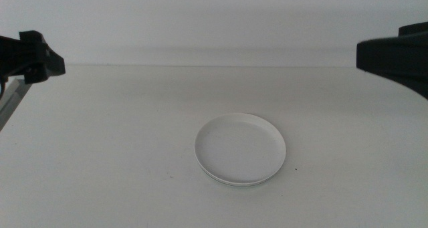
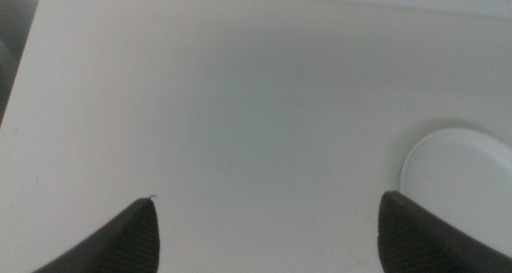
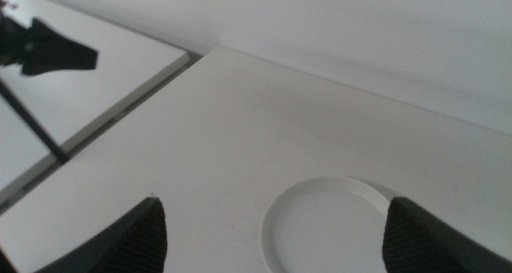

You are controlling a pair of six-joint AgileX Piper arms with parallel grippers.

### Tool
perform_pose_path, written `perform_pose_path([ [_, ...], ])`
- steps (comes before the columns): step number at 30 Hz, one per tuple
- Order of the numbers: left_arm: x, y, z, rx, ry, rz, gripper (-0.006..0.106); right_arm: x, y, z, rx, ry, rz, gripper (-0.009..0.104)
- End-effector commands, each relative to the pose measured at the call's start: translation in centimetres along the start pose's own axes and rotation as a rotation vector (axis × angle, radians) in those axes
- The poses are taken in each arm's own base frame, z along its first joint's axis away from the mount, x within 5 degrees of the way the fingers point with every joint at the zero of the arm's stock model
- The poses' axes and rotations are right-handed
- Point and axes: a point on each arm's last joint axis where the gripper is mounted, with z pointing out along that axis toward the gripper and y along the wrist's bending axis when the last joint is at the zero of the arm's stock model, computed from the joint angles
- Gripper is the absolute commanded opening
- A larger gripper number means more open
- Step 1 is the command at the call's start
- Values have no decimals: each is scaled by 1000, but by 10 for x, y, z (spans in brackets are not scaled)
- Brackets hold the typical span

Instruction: Stack the three bowls on top of each other.

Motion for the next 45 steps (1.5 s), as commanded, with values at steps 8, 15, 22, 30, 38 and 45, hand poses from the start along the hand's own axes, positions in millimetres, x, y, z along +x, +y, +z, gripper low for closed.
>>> perform_pose_path([
  [8, -3, 0, -4, 9, -67, 5, 94, -2, -30, 13, 264, -8, 77, 93],
  [15, 0, 1, -3, 1, -36, 5, 94, -5, -55, 3, 422, -27, 111, 93],
  [22, 0, 2, -3, -10, -42, 20, 94, -4, -50, -12, 434, -44, 114, 93],
  [30, 0, 1, -3, 2, -40, 9, 94, 14, -32, -66, 539, -185, 59, 93],
  [38, -1, 6, -3, -62, -48, 69, 94, 61, -24, -79, 593, -253, 43, 93],
  [45, -1, 6, -3, -62, -48, 69, 94, 62, -23, -79, 583, -250, 64, 93],
])
